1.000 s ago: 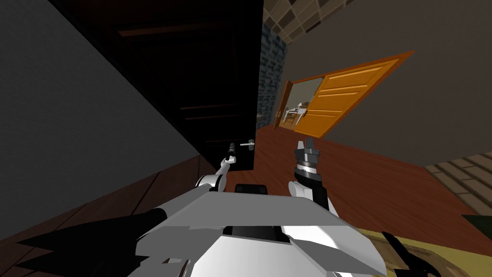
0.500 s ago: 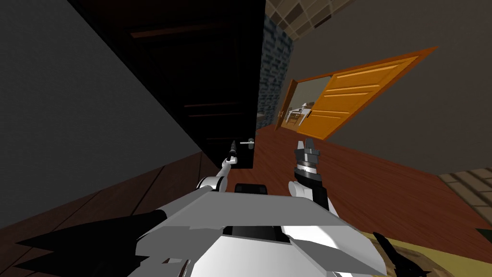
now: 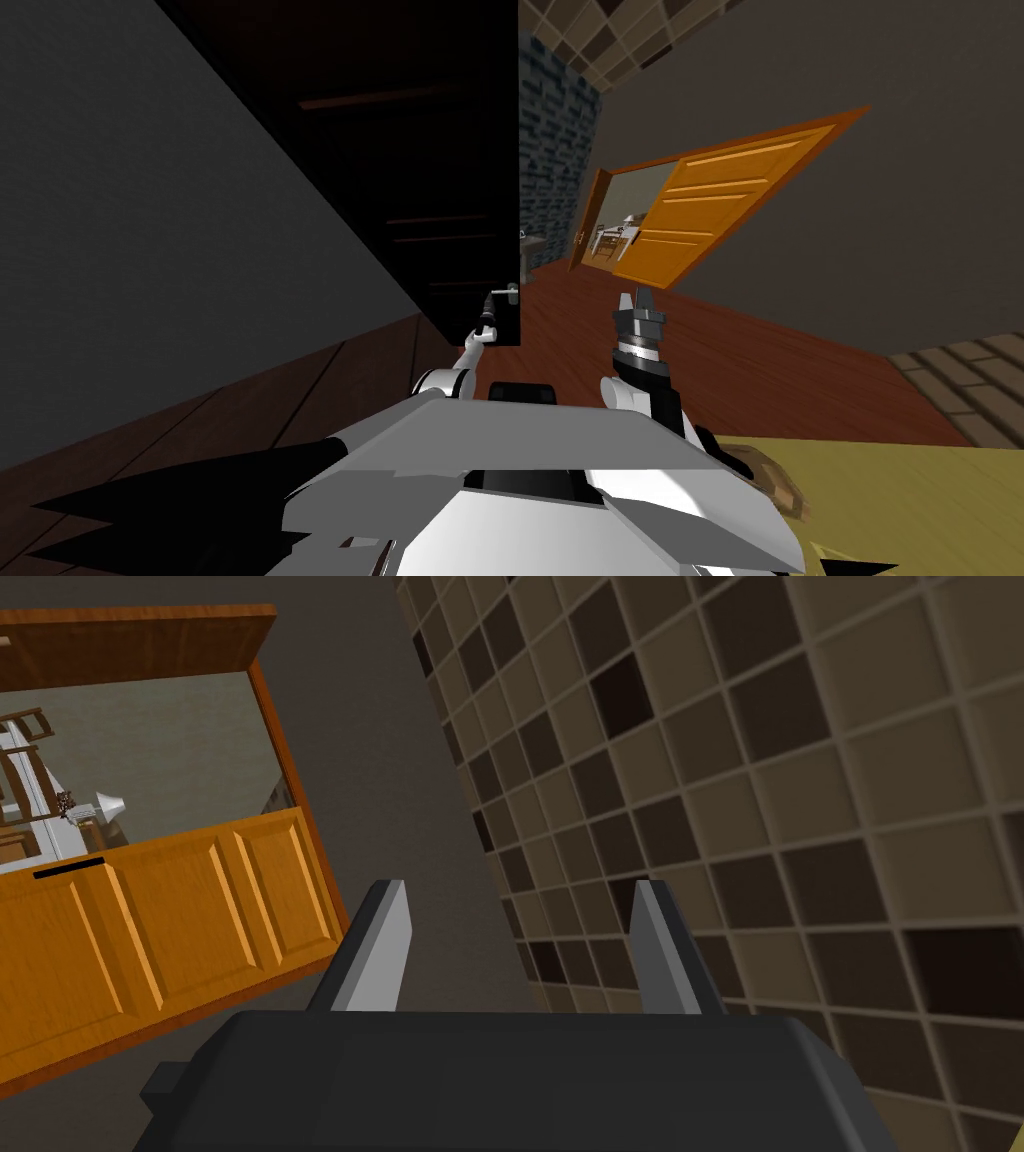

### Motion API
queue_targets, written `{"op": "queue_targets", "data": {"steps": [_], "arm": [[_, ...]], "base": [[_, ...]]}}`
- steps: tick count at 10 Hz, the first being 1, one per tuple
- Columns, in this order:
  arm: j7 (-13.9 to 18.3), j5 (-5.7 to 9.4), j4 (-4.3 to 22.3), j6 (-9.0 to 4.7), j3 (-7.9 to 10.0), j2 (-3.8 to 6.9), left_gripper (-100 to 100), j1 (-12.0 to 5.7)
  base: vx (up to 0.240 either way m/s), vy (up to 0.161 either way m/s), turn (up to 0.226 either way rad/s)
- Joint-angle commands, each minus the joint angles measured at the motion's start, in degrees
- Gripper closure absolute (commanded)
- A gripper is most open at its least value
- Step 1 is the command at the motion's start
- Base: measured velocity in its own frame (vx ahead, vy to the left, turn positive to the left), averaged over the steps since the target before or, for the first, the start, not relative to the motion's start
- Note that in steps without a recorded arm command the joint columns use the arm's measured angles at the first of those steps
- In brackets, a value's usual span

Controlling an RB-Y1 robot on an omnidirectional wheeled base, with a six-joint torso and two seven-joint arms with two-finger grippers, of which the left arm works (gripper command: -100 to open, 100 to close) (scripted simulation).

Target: Push the door open

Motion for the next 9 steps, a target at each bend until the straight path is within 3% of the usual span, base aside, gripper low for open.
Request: {"op": "queue_targets", "data": {"steps": [1,6,7,9], "arm": [[0.0,-0.1,-0.6,0.29,-0.04,-0.52,-100,0.22],[0.0,-0.16,-0.8,0.39,-0.08,-0.91,-100,0.34],[0.0,-0.15,-0.7,0.35,-0.03,0.33,-100,0.33],[0.0,-0.12,-0.7,0.31,0.07,1.8,-100,0.32]], "base": [[-0.104,-0.122,-0.01],[-0.089,-0.107,-0.017],[0.061,0.06,0.006],[0.167,0.084,-0.013]]}}
